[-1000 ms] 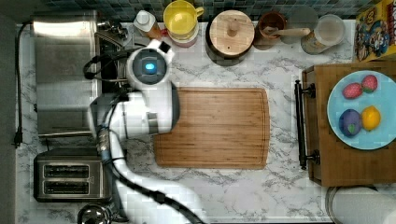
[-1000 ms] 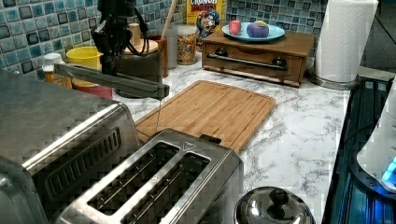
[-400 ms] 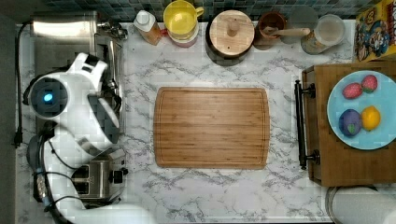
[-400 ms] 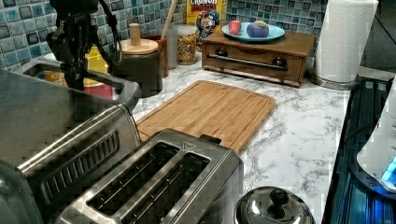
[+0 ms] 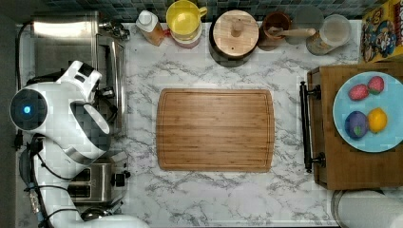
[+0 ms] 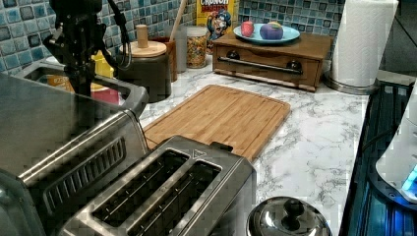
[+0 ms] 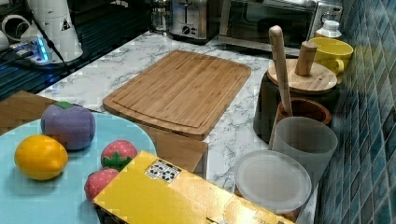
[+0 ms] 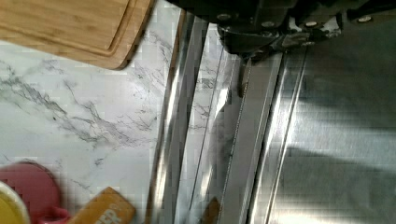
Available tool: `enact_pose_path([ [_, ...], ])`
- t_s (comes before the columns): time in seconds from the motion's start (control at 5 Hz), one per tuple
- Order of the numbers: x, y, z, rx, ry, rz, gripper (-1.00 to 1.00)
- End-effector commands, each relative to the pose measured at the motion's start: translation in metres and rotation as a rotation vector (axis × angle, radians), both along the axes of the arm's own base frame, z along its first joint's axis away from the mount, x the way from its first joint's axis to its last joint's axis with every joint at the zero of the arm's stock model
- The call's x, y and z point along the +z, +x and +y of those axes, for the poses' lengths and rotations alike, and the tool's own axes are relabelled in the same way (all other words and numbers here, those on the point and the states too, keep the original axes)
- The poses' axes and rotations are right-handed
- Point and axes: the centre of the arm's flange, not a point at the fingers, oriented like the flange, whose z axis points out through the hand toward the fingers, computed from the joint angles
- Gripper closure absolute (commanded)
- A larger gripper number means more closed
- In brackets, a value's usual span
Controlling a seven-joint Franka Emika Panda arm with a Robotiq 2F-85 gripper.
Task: Close the oven.
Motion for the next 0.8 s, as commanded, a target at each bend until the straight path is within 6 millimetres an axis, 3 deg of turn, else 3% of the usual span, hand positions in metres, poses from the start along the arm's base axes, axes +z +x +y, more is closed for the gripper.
enact_pose_path([
  [0.2, 0.1609, -0.0199, 0.0031, -0.185, 0.07, -0.24, 1.0],
  [0.8, 0.1609, -0.0199, 0.0031, -0.185, 0.07, -0.24, 1.0],
])
